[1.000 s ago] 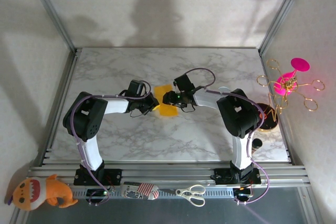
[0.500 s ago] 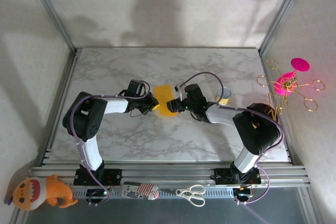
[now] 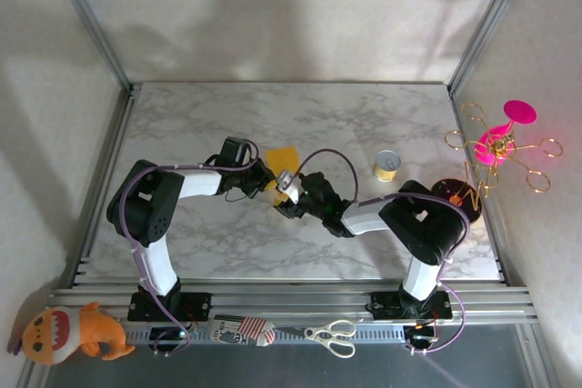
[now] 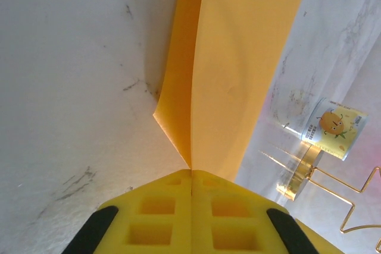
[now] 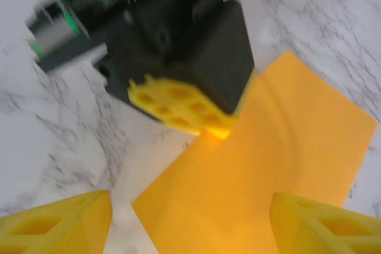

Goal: Fold a paper plane with a square sheet of paper (pick it up from the middle)
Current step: Third fold the triangle at the center of the table.

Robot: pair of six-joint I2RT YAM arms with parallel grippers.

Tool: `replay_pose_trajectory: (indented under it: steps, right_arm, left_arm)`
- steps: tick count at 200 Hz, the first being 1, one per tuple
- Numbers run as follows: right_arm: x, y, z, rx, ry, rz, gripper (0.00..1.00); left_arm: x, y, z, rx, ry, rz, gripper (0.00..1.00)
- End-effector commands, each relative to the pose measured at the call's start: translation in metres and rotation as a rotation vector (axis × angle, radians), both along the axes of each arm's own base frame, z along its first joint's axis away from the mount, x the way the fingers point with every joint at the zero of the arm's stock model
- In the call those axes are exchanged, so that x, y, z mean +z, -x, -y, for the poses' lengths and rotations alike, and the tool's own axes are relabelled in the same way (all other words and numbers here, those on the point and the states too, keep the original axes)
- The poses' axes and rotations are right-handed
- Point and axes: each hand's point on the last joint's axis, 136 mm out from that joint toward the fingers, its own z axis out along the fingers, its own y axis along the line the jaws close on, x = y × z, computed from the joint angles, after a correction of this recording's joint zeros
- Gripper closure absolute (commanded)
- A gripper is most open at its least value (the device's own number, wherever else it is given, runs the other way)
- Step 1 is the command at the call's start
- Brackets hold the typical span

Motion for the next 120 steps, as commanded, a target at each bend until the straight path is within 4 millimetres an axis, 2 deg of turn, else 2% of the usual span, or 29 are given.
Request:
replay_pose_trajectory:
  steps: [1, 29, 63, 89, 104, 120]
  right_arm:
    - [0.003, -0.009, -0.001, 0.007, 0.049, 0.147, 0.3]
    - [0.003, -0.012, 0.0, 0.002, 0.06, 0.191, 0.35]
    - [0.004, -0.011, -0.002, 0.013, 0.059, 0.203, 0.5]
    - [-0.001, -0.002, -0.007, 0.066, 0.063, 0.18, 0.61]
    - [-0.005, 0.002, -0.009, 0.089, 0.069, 0.155, 0.73]
    - [-0.008, 0.006, -0.01, 0.103, 0.065, 0.131, 0.8]
  left_arm:
    - [0.019, -0.007, 0.002, 0.007, 0.031, 0.03, 1.0]
    - [0.019, -0.006, 0.002, 0.005, 0.028, 0.029, 1.0]
    - [0.019, -0.005, 0.002, 0.004, 0.025, 0.026, 1.0]
    - [0.019, -0.005, 0.002, -0.004, 0.017, 0.029, 1.0]
    - [0.019, -0.005, 0.001, -0.005, 0.012, 0.035, 0.97]
    - [0.019, -0.003, -0.003, -0.004, -0.006, 0.036, 0.89]
